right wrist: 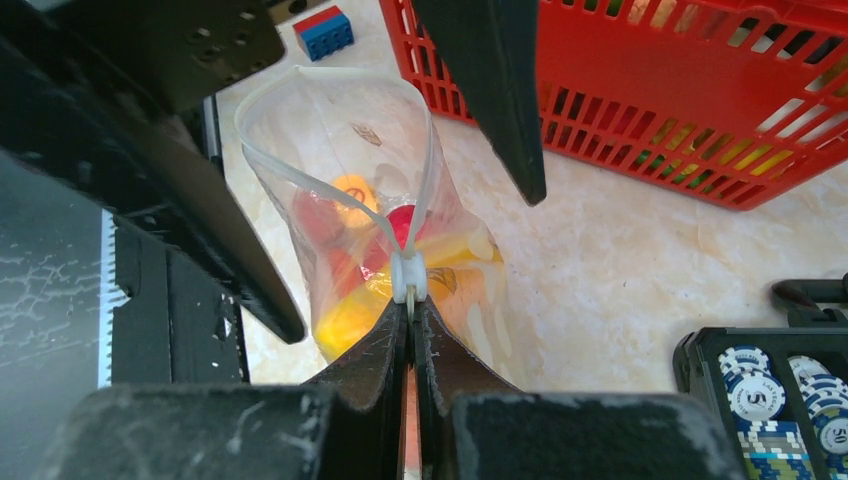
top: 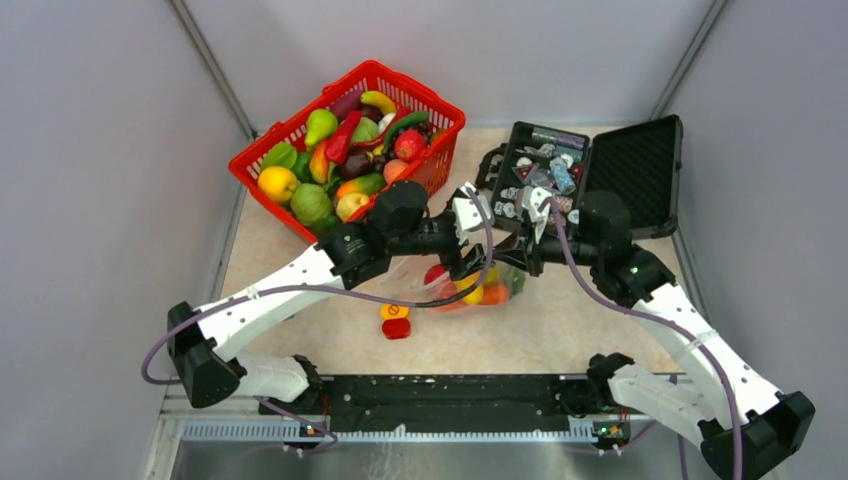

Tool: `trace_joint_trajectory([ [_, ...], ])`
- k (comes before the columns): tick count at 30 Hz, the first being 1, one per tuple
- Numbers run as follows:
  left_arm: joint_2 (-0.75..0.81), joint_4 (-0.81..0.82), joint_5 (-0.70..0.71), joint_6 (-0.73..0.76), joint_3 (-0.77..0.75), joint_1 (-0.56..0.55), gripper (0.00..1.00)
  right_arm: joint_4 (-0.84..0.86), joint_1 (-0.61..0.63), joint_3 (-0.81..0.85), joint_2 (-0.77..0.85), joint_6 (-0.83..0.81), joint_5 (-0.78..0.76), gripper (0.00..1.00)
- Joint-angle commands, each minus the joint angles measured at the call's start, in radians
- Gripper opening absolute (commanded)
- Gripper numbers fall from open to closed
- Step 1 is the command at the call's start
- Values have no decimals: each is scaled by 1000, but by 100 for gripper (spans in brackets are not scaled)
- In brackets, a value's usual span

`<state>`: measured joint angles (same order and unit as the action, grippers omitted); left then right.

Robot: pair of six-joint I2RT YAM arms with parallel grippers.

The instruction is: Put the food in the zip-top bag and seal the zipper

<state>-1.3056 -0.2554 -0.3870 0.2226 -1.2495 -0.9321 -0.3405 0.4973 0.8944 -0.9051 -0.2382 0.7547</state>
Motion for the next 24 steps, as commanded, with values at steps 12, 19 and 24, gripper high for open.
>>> trace_joint_trajectory([
  [12, -54, -134, -139, 148, -132, 29, 37, 21, 11, 0, 33, -42, 36, 0],
  [19, -100, -229, -199, 176, -178, 30, 40, 42, 12, -6, 34, -29, 18, 0],
  [24, -97, -234, -222, 172, -179, 30, 36, 40, 10, -8, 32, -29, 10, 0],
])
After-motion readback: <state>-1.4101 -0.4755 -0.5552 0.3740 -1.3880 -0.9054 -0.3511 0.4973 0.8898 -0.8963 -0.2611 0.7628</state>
